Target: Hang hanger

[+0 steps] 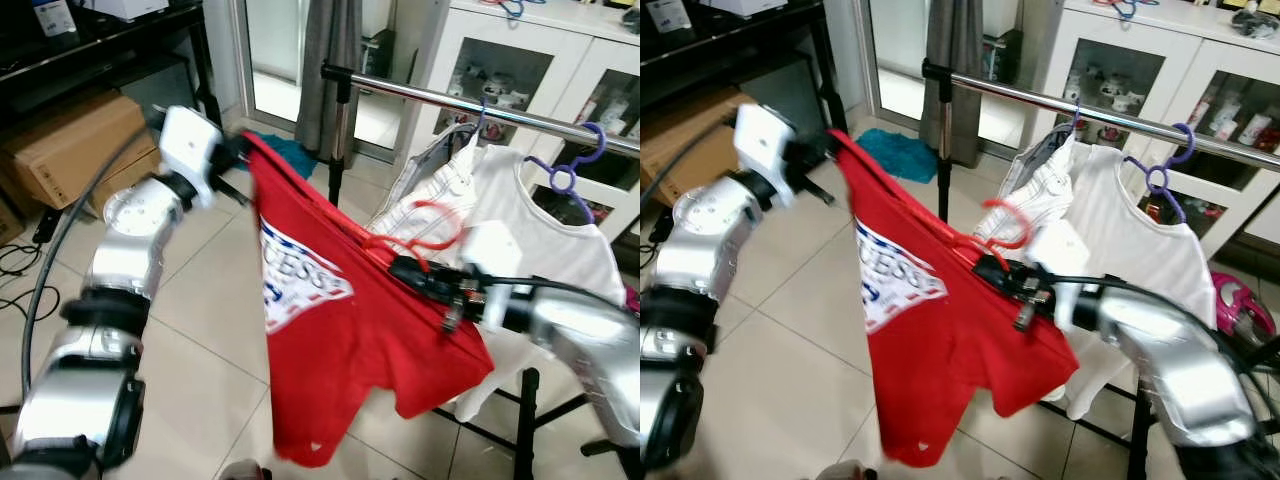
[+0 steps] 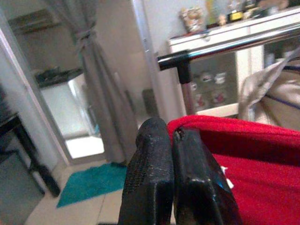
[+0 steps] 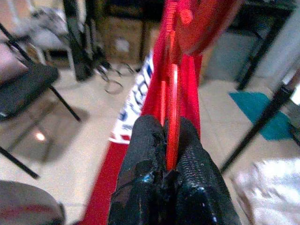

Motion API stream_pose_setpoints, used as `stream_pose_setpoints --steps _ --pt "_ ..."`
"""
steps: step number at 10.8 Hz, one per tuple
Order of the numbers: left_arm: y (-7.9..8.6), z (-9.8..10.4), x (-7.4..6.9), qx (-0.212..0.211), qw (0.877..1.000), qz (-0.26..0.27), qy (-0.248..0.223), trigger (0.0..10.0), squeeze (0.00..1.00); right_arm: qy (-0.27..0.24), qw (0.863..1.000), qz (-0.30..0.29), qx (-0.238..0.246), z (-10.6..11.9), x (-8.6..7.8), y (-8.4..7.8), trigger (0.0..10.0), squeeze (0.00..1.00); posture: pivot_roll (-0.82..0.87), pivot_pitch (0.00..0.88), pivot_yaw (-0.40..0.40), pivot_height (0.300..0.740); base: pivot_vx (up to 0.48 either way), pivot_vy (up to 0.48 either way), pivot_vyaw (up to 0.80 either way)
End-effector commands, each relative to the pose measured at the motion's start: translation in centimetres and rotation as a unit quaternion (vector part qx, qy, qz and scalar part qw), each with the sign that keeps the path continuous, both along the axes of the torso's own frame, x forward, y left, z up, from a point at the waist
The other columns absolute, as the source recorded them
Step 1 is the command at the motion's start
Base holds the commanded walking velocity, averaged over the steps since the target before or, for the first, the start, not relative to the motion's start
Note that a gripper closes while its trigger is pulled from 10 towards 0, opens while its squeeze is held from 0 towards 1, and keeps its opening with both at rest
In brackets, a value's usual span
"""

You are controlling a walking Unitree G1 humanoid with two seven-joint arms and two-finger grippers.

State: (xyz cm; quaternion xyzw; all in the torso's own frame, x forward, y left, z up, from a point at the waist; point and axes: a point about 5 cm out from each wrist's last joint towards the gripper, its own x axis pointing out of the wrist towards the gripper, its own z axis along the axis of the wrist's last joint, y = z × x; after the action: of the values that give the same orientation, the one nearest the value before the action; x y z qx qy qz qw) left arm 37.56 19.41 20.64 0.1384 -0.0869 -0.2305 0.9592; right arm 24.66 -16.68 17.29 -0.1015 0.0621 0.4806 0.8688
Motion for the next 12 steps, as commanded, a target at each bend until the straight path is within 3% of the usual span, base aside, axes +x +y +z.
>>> stream_pose_setpoints --steps 1,3,4,5,6,8,10,11,12 --pt "2.0 1.7 0.4 -0.027 0.998 0.054 -0.028 0.0 0.00 0.018 1.000 -0.006 0.004 0.0 -0.3 -1.1 0.0 0.00 0.00 0.000 -0.018 0.740 0.000 0.000 0.00" --pt "0.6 0.2 0.6 -0.050 0.998 0.028 0.004 0.0 0.00 0.013 0.996 -0.057 0.070 0.8 0.5 -1.1 0.0 0.00 0.00 0.000 -0.015 0.740 0.000 0.000 0.00" --pt "-2.4 -1.4 0.1 -0.068 0.997 -0.023 0.032 0.0 0.00 0.009 0.986 -0.123 0.109 0.9 1.7 -0.7 0.0 0.00 0.00 0.000 -0.015 0.740 0.000 0.000 0.00" --pt "-3.8 -2.1 -0.1 -0.073 0.995 -0.047 0.042 0.0 0.00 0.010 0.979 -0.161 0.127 0.9 2.3 -0.7 0.0 0.00 0.00 0.000 -0.016 0.740 0.000 0.000 0.00" --pt "-7.6 -3.4 -1.2 -0.092 0.988 -0.111 0.063 0.0 0.00 0.016 0.952 -0.239 0.189 1.2 3.8 -0.5 0.0 0.00 0.01 0.000 -0.019 0.740 0.000 0.000 0.00" --pt "-11.3 -4.8 -2.5 -0.096 0.974 -0.180 0.094 0.0 0.00 0.021 0.906 -0.297 0.299 2.2 4.9 -0.1 0.0 0.00 0.00 0.000 -0.014 0.740 0.000 0.000 0.00" --pt "-12.5 -5.1 -3.6 -0.089 0.964 -0.224 0.113 0.0 0.00 -0.013 0.869 -0.355 0.346 3.3 5.8 -1.0 0.0 0.00 0.00 0.000 -0.001 0.740 0.000 0.000 0.00" --pt "-12.5 -5.0 -4.0 -0.094 0.958 -0.242 0.118 0.0 0.00 0.000 0.824 -0.353 0.443 4.2 5.7 -1.9 0.0 0.00 0.01 0.000 0.003 0.740 0.000 0.000 0.00" --pt "-12.7 -4.4 -4.2 -0.117 0.953 -0.257 0.110 0.0 0.00 0.014 0.798 -0.328 0.506 4.8 5.4 -2.2 0.0 0.00 0.01 0.000 0.007 0.740 0.000 0.000 0.00"
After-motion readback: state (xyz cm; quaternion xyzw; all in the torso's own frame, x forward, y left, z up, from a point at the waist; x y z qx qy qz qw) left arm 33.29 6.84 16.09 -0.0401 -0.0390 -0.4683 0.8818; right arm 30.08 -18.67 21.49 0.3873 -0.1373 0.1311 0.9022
